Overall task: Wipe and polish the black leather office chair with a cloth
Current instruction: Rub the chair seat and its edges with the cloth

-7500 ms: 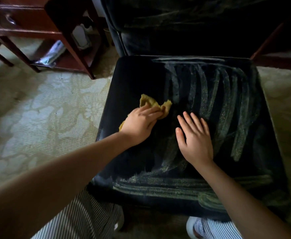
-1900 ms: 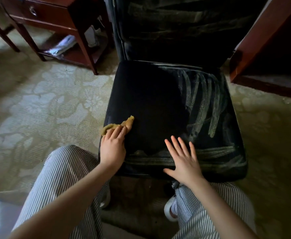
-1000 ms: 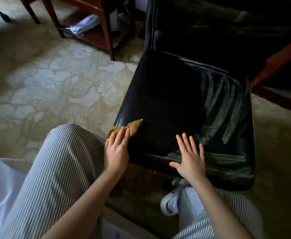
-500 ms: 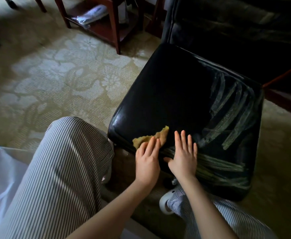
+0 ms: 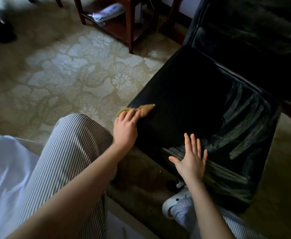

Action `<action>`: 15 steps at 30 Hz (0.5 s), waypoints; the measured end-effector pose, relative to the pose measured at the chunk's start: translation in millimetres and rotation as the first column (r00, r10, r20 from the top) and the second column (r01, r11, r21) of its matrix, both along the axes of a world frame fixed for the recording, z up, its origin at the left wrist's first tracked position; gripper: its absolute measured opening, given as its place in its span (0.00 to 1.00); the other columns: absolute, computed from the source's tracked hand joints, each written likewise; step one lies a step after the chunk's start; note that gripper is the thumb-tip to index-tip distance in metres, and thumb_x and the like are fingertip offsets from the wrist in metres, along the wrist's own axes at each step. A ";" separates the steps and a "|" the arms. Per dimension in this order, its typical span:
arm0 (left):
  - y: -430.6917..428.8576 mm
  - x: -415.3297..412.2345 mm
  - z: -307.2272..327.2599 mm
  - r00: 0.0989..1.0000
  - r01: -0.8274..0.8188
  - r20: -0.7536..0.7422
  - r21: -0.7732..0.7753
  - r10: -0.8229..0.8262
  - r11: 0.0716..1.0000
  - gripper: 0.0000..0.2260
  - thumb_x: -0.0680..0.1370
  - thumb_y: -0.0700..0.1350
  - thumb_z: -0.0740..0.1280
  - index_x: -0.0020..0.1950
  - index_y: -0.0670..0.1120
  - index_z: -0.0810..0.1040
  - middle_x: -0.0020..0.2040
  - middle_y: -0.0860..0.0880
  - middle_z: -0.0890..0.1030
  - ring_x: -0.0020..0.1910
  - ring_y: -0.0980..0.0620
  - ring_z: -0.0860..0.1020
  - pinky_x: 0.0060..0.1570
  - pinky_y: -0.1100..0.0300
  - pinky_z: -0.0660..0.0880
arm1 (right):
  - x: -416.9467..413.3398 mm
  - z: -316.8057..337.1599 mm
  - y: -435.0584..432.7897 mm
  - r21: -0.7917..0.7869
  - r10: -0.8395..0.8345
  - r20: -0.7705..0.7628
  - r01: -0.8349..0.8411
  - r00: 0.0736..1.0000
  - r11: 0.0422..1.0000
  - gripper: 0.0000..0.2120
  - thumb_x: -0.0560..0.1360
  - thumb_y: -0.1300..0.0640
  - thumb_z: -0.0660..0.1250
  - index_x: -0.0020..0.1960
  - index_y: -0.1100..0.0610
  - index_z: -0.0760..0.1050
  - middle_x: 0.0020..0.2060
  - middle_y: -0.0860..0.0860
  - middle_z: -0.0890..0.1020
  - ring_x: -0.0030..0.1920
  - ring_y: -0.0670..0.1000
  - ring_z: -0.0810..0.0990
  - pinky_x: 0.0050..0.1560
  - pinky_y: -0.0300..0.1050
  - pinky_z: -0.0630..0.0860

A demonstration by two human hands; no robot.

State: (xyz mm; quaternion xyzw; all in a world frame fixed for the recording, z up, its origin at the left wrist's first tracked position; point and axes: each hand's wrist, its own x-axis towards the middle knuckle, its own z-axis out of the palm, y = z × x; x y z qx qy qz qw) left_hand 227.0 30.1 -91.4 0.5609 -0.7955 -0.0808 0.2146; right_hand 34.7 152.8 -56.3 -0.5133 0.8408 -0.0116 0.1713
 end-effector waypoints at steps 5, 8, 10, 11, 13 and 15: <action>-19.8 8.9 -1.1 0.922 -0.194 -0.270 0.299 0.277 0.934 0.21 0.73 0.42 0.57 0.64 0.46 0.76 0.61 0.44 0.78 0.57 0.40 0.75 0.58 0.53 0.68 | 3.5 1.9 -0.8 0.018 -0.002 -0.013 0.002 1.000 1.000 0.45 0.71 0.41 0.68 0.76 0.46 0.42 0.76 0.46 0.44 0.76 0.48 0.41 0.73 0.53 0.39; -41.0 13.3 3.5 0.880 -0.173 -0.328 0.454 0.345 0.874 0.16 0.76 0.41 0.60 0.61 0.50 0.78 0.58 0.47 0.80 0.58 0.45 0.76 0.57 0.56 0.71 | 4.7 2.7 -0.9 0.016 0.006 -0.023 -0.005 1.000 1.000 0.45 0.71 0.41 0.68 0.77 0.46 0.42 0.76 0.46 0.45 0.76 0.48 0.42 0.73 0.54 0.40; -53.7 20.2 1.2 0.781 -0.180 -0.367 0.644 0.506 0.744 0.14 0.77 0.42 0.59 0.58 0.51 0.79 0.55 0.47 0.81 0.57 0.47 0.77 0.56 0.56 0.73 | 4.3 3.3 -0.7 0.024 0.006 -0.037 -0.005 0.999 1.000 0.45 0.71 0.40 0.67 0.77 0.46 0.42 0.76 0.46 0.45 0.76 0.48 0.41 0.73 0.54 0.40; -53.2 23.6 -3.4 0.730 -0.189 -0.371 0.698 0.574 0.690 0.14 0.77 0.41 0.59 0.58 0.51 0.79 0.54 0.46 0.82 0.57 0.46 0.77 0.57 0.55 0.73 | 3.9 2.8 -0.6 0.029 0.010 -0.050 -0.009 0.999 1.000 0.46 0.71 0.39 0.67 0.77 0.46 0.42 0.76 0.46 0.45 0.76 0.48 0.42 0.73 0.54 0.40; -32.0 23.2 -11.9 0.682 -0.254 -0.380 0.678 0.625 0.690 0.14 0.77 0.41 0.59 0.60 0.46 0.78 0.56 0.44 0.80 0.58 0.45 0.76 0.60 0.54 0.71 | 3.8 2.3 0.0 0.029 0.019 -0.077 -0.017 0.997 0.999 0.46 0.70 0.38 0.68 0.77 0.46 0.42 0.76 0.47 0.46 0.76 0.48 0.43 0.73 0.54 0.41; 0.4 16.9 -19.0 0.639 -0.288 -0.474 0.583 0.606 0.760 0.16 0.77 0.41 0.59 0.63 0.40 0.76 0.59 0.42 0.78 0.61 0.44 0.74 0.63 0.54 0.68 | 3.7 1.8 -1.5 -0.003 0.017 -0.100 -0.018 0.995 1.000 0.47 0.69 0.38 0.69 0.77 0.47 0.45 0.76 0.47 0.48 0.76 0.49 0.45 0.73 0.55 0.41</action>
